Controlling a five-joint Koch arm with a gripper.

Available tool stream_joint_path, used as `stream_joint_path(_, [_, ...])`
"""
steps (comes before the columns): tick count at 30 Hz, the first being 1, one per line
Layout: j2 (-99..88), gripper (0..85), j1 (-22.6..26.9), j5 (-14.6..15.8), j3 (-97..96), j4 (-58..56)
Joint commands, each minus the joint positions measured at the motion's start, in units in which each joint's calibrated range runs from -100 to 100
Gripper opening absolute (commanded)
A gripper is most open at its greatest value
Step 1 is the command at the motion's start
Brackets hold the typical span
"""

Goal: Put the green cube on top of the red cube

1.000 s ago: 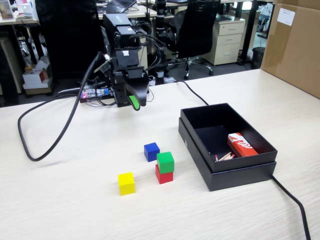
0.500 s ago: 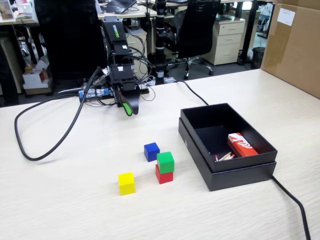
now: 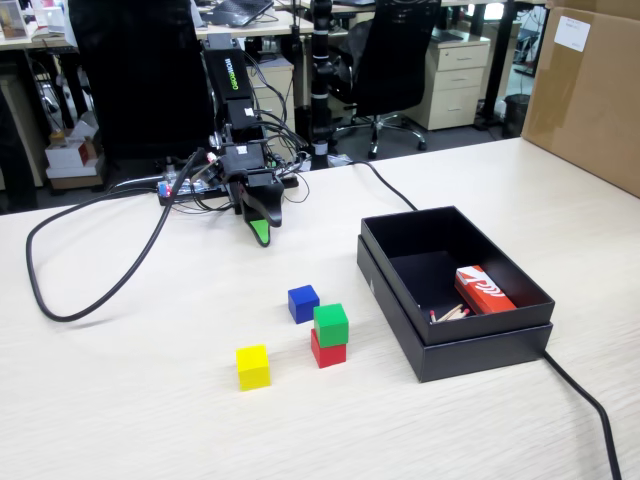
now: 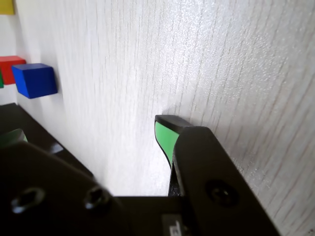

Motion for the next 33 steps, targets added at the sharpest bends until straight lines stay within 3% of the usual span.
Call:
stream_joint_path(1, [0.0,51.6,-0.3,-0.4,-3.3,-1.3])
stream_joint_path(33, [0.0,50.3,-0.8,-0.4,-2.9,-1.3])
